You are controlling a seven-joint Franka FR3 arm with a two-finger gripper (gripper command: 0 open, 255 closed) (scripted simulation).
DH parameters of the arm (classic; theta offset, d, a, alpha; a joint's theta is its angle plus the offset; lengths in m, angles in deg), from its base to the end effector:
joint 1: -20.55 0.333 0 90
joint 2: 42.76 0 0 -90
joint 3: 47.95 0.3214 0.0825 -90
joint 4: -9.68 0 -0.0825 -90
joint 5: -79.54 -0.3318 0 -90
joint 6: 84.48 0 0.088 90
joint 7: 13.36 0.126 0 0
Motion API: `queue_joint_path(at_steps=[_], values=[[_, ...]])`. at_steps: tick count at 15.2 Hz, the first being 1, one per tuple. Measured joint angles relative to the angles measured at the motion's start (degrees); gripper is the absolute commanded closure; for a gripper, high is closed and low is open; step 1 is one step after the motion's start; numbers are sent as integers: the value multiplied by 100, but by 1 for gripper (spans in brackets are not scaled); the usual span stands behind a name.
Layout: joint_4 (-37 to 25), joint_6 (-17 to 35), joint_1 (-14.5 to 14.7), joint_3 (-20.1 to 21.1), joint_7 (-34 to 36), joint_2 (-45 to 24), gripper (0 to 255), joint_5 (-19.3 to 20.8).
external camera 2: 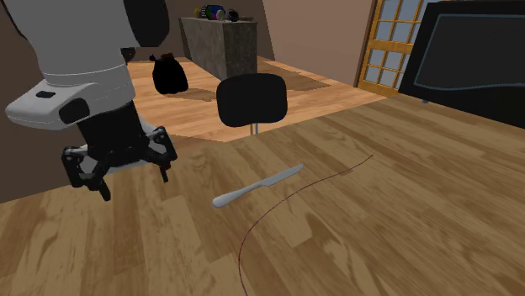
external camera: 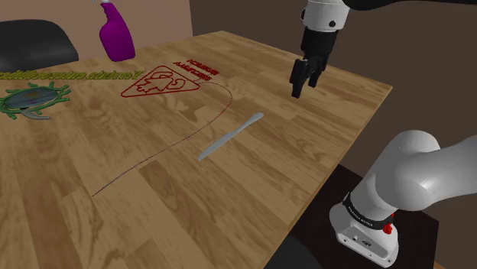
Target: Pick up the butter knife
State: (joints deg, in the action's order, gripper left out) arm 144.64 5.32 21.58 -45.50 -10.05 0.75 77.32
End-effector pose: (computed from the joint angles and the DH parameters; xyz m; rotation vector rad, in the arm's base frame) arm 0.2559 0.0244 0.5682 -3.1335 0.0151 0.0465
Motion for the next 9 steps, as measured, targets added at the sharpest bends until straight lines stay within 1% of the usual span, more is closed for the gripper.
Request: queue_joint_path(at_steps=[1, 2, 6, 9], values=[[0, 0, 0, 0, 0, 0, 0, 0], [-78, 15, 68, 7, -126, -112, 0, 18], [-688, 75, 543, 88, -1112, -948, 0, 148], [-1154, 70, 927, 226, -1919, -1535, 0, 240]])
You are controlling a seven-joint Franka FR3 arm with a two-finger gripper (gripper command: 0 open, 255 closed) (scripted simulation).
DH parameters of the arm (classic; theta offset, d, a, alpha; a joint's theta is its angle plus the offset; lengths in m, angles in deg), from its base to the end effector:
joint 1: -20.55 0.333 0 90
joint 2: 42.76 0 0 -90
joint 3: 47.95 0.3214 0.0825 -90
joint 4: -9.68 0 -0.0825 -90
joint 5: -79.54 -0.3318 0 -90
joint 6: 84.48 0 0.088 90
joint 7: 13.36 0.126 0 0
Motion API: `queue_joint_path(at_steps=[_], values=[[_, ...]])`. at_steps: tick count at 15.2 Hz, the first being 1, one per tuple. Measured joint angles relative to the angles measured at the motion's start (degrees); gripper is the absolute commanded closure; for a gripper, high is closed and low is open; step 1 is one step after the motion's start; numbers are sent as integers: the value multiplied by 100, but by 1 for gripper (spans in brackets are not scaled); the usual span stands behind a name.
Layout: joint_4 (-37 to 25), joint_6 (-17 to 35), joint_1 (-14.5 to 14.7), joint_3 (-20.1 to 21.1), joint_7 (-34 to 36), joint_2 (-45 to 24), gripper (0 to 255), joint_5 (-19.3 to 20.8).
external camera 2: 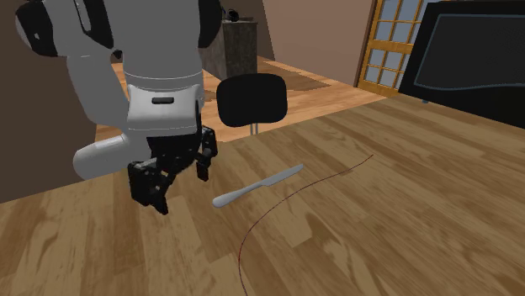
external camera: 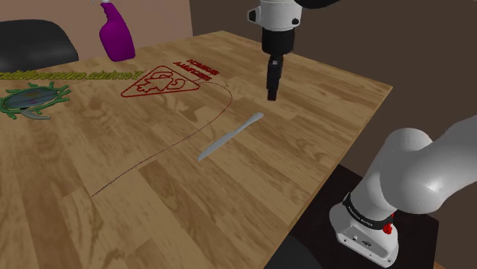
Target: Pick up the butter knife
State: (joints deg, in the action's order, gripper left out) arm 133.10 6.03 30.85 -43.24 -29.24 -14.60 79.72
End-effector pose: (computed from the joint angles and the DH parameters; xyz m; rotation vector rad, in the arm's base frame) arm 0.3237 0.0927 0.5735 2.9907 0.8083 -0.1315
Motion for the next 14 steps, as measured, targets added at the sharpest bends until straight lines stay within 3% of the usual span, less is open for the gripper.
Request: queue_joint_path(at_steps=[7, 12, 14], values=[[-898, -124, 812, 429, -1884, -1011, 0, 250], [-1211, -231, 1330, 771, -3161, -1329, 0, 407], [-1099, -118, 1403, 826, -3293, -1344, 0, 416]])
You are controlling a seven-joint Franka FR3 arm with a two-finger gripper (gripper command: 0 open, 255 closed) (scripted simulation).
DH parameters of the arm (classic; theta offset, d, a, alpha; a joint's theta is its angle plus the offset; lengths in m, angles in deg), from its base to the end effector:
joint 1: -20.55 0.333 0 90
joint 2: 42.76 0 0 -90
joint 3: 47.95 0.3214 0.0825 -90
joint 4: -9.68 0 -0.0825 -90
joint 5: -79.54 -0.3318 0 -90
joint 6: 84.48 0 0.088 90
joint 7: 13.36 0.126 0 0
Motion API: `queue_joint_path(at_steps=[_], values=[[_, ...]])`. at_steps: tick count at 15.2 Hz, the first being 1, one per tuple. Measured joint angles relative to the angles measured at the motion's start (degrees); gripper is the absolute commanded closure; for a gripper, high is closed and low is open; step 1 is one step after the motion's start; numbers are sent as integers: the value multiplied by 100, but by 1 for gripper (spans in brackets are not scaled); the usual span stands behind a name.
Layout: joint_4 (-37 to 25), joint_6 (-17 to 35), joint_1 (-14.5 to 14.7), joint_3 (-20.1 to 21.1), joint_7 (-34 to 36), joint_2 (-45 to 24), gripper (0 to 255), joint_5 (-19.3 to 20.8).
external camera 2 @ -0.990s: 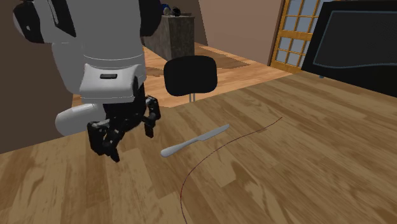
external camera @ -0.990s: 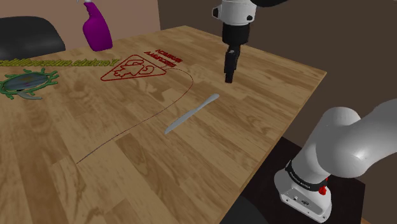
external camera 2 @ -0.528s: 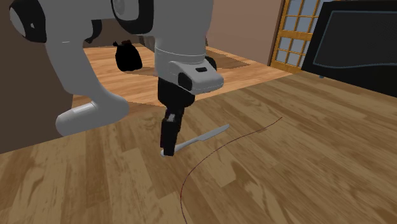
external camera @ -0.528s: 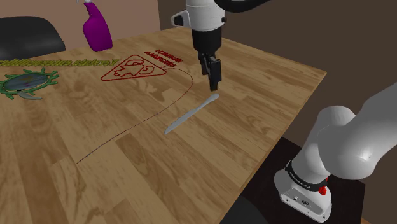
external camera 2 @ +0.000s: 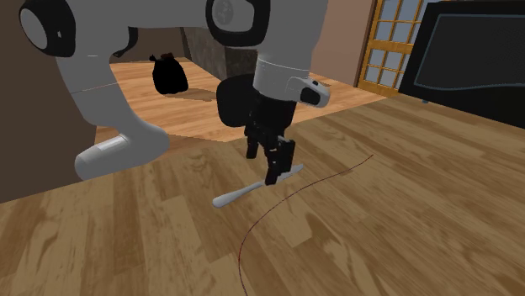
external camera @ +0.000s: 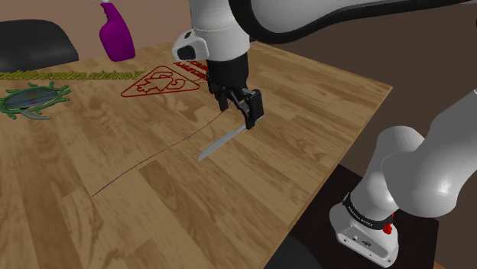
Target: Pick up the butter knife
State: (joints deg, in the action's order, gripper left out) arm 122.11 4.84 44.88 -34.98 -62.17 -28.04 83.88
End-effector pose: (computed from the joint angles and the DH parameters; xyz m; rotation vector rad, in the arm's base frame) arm 0.3244 0.2478 0.5625 2.2101 2.0512 -0.2507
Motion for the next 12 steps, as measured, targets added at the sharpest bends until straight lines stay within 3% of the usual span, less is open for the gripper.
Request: queue_joint_path(at_steps=[6, 7, 12], values=[[469, 443, 27, 15, -18, 19, 0, 0], [496, 475, 26, 14, -18, 14, 255, 2], [474, 524, 18, 2, -25, 27, 255, 17]])
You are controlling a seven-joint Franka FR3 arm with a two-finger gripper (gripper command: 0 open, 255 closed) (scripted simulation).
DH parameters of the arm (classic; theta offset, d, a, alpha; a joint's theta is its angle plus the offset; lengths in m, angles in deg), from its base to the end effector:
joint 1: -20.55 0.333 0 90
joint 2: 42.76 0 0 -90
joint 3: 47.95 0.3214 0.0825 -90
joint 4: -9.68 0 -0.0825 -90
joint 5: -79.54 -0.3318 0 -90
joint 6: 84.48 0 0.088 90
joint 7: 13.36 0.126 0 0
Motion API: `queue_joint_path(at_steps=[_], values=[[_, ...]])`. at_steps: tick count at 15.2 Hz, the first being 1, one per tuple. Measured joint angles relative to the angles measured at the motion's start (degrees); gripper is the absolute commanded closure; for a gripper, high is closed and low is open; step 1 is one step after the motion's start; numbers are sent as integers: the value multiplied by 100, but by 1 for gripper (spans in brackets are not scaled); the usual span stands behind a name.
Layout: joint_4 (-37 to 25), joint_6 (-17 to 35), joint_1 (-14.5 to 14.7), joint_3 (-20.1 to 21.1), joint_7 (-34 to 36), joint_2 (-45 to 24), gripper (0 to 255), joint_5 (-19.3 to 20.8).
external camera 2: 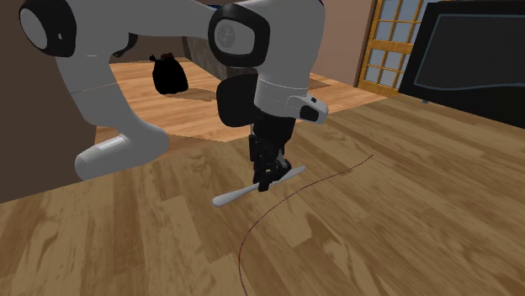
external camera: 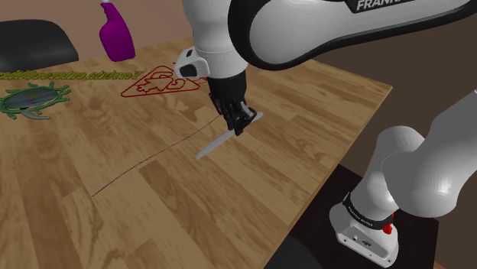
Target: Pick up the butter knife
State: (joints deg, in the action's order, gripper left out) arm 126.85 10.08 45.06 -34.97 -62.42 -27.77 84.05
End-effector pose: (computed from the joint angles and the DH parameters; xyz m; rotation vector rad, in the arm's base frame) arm 0.3258 0.2492 0.5368 2.1929 2.0651 -0.2313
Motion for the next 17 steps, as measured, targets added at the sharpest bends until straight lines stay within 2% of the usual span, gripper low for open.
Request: queue_joint_path(at_steps=[6, 17], values=[[-17, -54, 5, 5, 6, -7, 255, -6], [-840, -844, -6, 2, -72, -71, 255, 2]])
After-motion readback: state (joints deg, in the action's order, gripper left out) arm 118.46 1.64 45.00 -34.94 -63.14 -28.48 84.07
